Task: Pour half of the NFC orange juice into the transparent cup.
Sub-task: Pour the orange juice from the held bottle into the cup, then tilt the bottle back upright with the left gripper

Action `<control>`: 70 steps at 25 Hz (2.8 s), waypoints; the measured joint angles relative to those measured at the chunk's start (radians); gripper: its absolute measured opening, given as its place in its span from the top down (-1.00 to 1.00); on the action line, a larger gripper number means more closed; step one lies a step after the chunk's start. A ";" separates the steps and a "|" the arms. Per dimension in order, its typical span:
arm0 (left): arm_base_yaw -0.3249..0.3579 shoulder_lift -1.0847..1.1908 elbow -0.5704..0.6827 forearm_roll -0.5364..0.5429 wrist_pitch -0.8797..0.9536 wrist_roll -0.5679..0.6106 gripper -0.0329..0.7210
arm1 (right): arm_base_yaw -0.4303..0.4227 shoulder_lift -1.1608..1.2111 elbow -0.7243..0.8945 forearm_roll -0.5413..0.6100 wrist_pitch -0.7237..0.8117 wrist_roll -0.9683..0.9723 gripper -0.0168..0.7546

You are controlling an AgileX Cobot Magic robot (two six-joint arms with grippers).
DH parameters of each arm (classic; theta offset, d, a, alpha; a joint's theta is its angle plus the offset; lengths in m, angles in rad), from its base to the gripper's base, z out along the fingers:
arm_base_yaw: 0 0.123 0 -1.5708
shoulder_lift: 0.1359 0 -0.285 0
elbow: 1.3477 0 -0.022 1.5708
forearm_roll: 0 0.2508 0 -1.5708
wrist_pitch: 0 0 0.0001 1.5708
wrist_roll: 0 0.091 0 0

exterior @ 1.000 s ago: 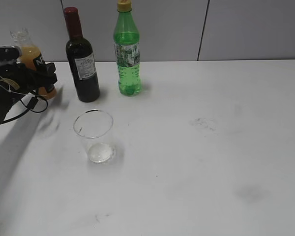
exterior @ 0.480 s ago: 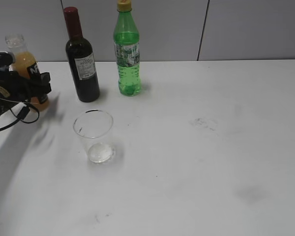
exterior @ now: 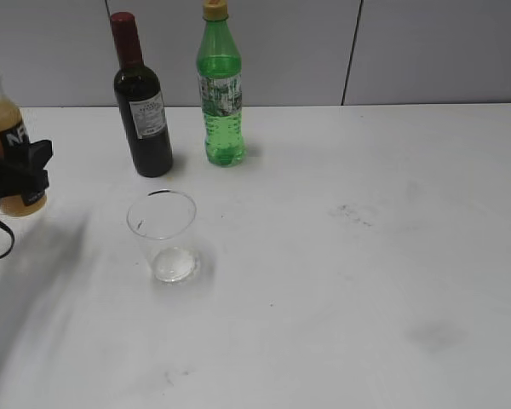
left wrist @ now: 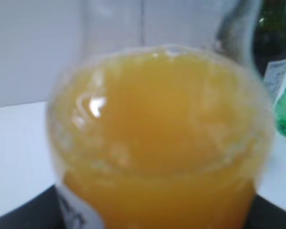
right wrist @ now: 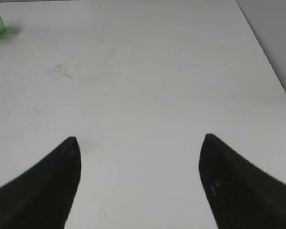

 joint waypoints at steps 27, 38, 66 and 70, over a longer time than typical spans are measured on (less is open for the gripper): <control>-0.008 -0.407 0.241 -0.047 0.211 0.125 -0.34 | 0.000 0.000 0.000 0.000 0.000 0.000 -0.58; -0.082 -0.408 0.241 -0.077 0.267 0.274 -0.34 | 0.000 0.000 0.000 0.000 0.000 0.000 -0.58; -0.275 -0.399 0.048 -0.611 0.571 1.103 -0.34 | 0.000 0.000 0.000 0.000 0.000 0.000 -0.58; -0.353 -0.371 0.044 -0.810 0.501 1.317 -0.34 | 0.000 0.000 0.000 0.000 0.000 0.000 -0.58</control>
